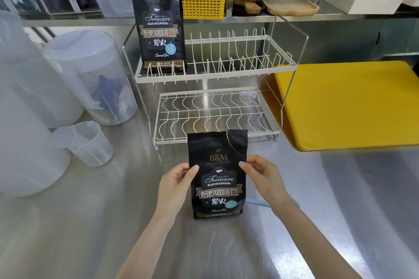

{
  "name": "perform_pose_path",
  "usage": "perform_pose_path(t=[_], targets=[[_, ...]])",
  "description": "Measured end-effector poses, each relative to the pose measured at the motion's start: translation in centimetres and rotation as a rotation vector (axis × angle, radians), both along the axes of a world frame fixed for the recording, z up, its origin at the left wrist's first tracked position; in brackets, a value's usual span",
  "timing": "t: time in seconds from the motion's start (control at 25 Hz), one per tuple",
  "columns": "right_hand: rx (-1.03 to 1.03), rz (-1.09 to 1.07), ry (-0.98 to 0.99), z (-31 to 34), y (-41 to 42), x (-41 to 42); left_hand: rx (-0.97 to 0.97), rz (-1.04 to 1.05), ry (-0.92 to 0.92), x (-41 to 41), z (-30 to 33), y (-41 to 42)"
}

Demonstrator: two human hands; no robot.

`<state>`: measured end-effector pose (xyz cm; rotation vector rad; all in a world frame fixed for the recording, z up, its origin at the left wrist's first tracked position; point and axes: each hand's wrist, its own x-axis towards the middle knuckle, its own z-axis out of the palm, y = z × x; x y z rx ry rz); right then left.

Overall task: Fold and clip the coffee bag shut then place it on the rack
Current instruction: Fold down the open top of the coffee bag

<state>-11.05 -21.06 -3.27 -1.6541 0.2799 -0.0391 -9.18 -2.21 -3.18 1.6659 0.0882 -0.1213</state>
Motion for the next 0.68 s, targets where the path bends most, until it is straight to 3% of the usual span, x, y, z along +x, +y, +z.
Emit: perform_pose_path(t=[0.2, 0.52, 0.68], targets=[[0.183, -0.057, 0.032, -0.52, 0.56, -0.28, -0.012, 0.083, 0.036, 0.07, -0.09, -0.63], [-0.297, -0.018, -0.064, -0.58, -0.14, -0.42, 0.396, -0.144, -0.211, 0.16, -0.19, -0.27], [-0.508, 0.019, -0.097, -0.44, -0.08, -0.59, 0.557, -0.142, -0.310, 0.10, -0.63, -0.33]])
